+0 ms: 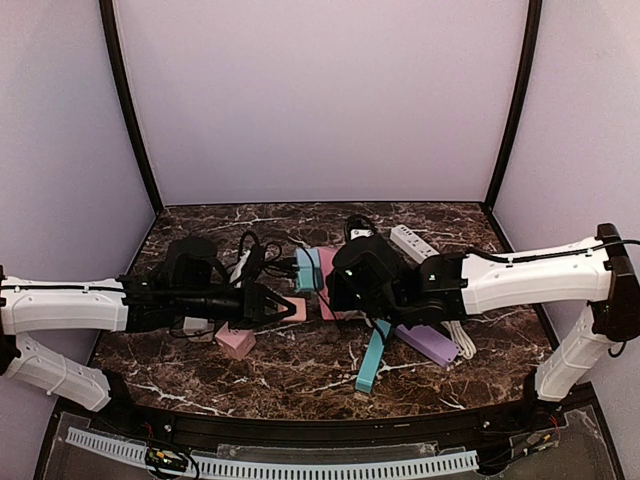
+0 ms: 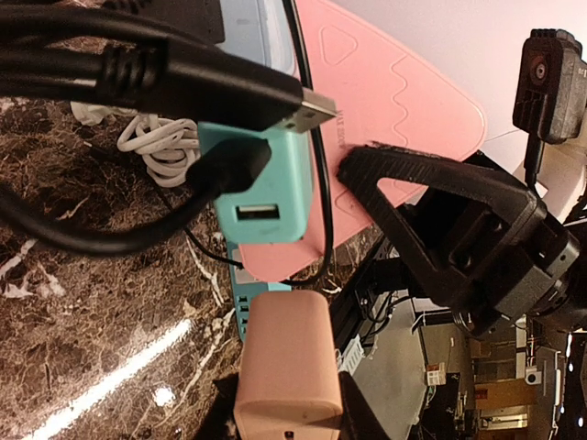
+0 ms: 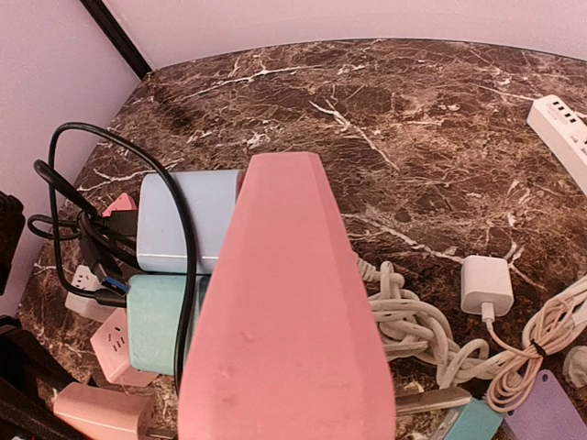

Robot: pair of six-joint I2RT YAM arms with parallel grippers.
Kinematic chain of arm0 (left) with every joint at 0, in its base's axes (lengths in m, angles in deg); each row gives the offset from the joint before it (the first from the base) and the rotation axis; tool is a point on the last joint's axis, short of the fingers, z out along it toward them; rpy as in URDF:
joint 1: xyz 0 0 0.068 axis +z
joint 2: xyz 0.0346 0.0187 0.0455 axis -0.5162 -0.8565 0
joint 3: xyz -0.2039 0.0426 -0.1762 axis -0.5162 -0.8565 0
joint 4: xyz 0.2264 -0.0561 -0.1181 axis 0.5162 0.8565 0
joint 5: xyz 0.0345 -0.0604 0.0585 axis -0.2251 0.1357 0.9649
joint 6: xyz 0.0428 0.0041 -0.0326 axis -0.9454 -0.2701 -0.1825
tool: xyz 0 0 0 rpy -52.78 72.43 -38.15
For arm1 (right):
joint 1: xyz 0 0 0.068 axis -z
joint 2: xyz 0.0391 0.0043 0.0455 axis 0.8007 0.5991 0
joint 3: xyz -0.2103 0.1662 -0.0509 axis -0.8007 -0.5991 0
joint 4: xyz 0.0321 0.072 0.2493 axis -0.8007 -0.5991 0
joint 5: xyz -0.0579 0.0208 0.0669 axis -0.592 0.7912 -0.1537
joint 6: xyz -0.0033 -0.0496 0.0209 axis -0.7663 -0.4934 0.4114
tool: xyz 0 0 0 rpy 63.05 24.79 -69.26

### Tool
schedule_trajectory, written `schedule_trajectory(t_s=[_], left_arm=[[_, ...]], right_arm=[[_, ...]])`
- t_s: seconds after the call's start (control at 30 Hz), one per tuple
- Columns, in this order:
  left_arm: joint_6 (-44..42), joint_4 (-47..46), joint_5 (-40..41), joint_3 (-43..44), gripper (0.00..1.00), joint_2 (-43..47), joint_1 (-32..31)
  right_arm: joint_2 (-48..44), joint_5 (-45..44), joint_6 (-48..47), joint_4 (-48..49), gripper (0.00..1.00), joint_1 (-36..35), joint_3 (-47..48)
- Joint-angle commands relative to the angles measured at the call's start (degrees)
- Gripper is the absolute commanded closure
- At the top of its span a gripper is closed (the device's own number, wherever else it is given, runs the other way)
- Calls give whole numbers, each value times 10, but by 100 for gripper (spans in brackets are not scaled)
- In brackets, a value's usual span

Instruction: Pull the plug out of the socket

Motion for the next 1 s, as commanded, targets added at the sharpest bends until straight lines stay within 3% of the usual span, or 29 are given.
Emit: schedule_trajectory(t_s=[0.0,0.3,0.47,0.63,0.73,0.97], left_arm=[[-5,16,-26,7,99,15,8],[-4,17,-30,5,99,16,13],[-21,71,-37,6,100,46,36],[-71,181,-41,9,99,100,92],[-113,239,-65,13,99,109,158],[-202,320,-77,44,99,45,253]], right_arm=[[-26,-43,-39,55,100,-3,-9],[-29,-44,-29,51,100,-3,-4],[-39,-49,-29,29,100,-2,8],[-66,-29,-44,13,100,15,6],[-79,-15,-49,-7,100,27,7],[-105,3,-59,-32,100,49,7]])
